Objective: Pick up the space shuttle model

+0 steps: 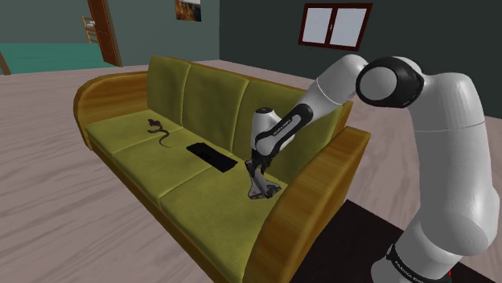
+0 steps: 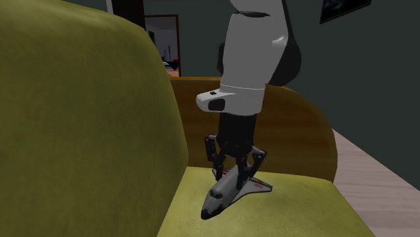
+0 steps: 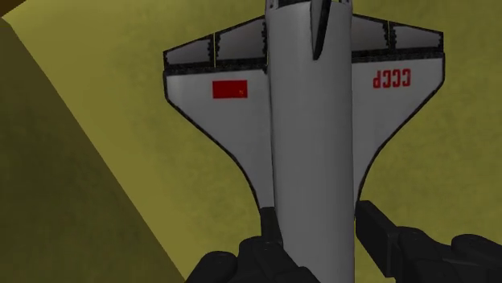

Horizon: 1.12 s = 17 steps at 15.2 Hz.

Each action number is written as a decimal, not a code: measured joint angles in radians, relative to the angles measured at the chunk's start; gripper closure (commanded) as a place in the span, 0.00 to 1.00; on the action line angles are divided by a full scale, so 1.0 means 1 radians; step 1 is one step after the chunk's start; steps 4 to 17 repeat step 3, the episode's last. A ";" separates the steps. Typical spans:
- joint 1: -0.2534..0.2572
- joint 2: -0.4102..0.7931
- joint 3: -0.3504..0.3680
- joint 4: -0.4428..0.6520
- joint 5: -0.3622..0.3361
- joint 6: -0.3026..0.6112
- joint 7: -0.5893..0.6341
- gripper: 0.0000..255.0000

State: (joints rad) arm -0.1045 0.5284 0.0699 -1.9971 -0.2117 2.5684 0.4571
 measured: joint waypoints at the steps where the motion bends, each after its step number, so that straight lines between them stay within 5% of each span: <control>1: -0.004 -0.014 0.002 -0.006 0.003 -0.007 -0.005 1.00; 17: -0.005 -0.028 0.005 -0.005 0.006 -0.023 -0.007 1.00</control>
